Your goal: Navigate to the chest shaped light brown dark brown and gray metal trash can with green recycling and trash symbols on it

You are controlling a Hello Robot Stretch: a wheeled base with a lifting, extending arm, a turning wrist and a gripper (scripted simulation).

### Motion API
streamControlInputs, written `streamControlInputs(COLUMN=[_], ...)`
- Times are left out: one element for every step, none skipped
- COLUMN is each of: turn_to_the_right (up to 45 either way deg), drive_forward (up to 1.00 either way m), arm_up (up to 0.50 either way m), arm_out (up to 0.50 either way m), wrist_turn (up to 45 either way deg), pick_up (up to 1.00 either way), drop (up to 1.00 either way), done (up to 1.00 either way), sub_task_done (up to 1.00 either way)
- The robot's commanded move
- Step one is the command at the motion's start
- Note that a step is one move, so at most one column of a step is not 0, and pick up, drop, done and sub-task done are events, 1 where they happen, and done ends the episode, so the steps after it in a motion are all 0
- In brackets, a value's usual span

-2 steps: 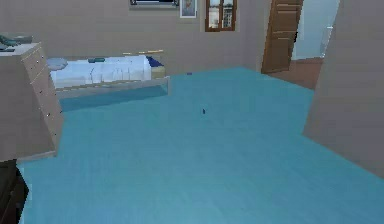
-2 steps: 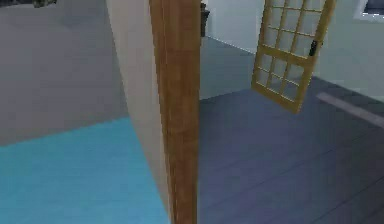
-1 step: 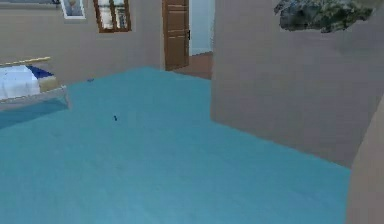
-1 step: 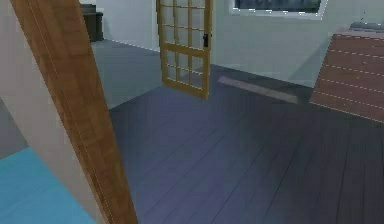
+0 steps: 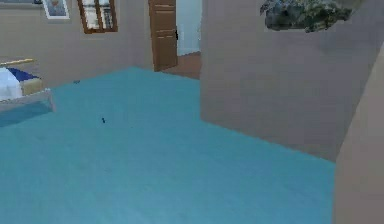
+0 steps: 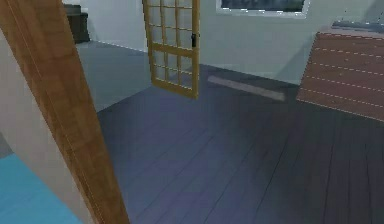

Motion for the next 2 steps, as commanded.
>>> streamControlInputs(turn_to_the_right=[0.0,-12.0], drive_forward=[0.55,0.00], arm_up=[0.00,0.00], arm_out=[0.00,0.00], wrist_turn=[0.0,0.0], pick_up=[0.00,0.00], drop=[0.00,0.00], done=[0.00,0.00], sub_task_done=[0.00,0.00])
